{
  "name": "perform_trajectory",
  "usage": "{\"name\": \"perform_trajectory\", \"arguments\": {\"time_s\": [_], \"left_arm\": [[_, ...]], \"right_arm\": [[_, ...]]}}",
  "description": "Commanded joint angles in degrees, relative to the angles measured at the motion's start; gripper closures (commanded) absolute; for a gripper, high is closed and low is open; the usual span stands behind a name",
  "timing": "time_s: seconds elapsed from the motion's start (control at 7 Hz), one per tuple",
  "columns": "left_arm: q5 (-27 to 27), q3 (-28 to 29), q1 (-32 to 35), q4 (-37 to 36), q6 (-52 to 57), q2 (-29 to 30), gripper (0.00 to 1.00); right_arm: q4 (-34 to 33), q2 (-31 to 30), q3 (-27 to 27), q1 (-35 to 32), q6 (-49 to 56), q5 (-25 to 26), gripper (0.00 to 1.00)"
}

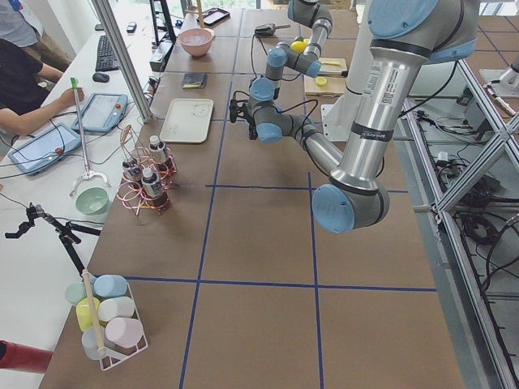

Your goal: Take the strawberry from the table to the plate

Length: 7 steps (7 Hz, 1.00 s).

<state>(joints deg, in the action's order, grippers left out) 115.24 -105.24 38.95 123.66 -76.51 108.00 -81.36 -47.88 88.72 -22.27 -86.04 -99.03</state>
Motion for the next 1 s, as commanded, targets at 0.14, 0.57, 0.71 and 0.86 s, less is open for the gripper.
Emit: {"name": "perform_trajectory", "arguments": {"time_s": [0.14,0.57,0.71,0.86], "left_arm": [[0.34,-0.93,1.91,0.09,5.98,-3.13,0.25],[5.04,-7.25,11.45,0.53,25.37,-17.35,0.25],[8.13,-7.0,18.46,0.35,35.1,-20.52,0.25],[10.16,-6.56,23.93,0.0,46.25,-24.29,0.25]], "right_arm": [[-11.24,-6.4,15.27,-4.43,4.88,-5.18,0.0],[-10.66,-26.07,28.76,-18.19,21.49,-16.49,0.0],[-10.66,-30.74,29.48,-25.56,30.67,-22.55,0.0],[-10.66,-35.22,29.49,-32.25,40.85,-26.7,0.0]]}}
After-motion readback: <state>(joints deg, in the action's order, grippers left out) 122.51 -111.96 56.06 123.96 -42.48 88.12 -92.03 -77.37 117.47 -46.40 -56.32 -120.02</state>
